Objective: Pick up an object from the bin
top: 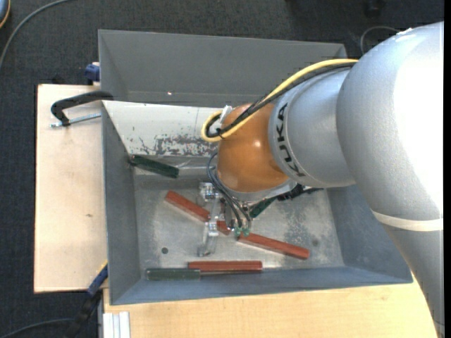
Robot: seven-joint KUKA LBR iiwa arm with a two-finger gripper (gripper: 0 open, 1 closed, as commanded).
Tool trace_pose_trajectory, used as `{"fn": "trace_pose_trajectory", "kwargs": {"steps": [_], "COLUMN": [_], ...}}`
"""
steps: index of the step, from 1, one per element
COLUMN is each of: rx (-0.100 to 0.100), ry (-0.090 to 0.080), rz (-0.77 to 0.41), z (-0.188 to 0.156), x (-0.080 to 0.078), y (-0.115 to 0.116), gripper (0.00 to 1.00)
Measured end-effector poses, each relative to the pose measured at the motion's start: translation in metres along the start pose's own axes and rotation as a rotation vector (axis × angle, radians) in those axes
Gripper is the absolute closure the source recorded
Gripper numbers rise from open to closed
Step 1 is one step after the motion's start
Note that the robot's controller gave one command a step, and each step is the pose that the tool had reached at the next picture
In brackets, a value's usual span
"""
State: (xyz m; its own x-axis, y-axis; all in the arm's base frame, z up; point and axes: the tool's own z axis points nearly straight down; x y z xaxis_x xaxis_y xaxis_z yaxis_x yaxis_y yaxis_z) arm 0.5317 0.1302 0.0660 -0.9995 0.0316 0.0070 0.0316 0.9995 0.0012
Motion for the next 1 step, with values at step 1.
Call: {"fn": "trace_pose_trajectory", "kwargs": {"steps": [1], "rx": [-0.004], "ry": [-0.014], "rz": [0.068], "z": [-0.0363], "x": [0.0009], "y": [0.0269], "gripper": [0.00]}}
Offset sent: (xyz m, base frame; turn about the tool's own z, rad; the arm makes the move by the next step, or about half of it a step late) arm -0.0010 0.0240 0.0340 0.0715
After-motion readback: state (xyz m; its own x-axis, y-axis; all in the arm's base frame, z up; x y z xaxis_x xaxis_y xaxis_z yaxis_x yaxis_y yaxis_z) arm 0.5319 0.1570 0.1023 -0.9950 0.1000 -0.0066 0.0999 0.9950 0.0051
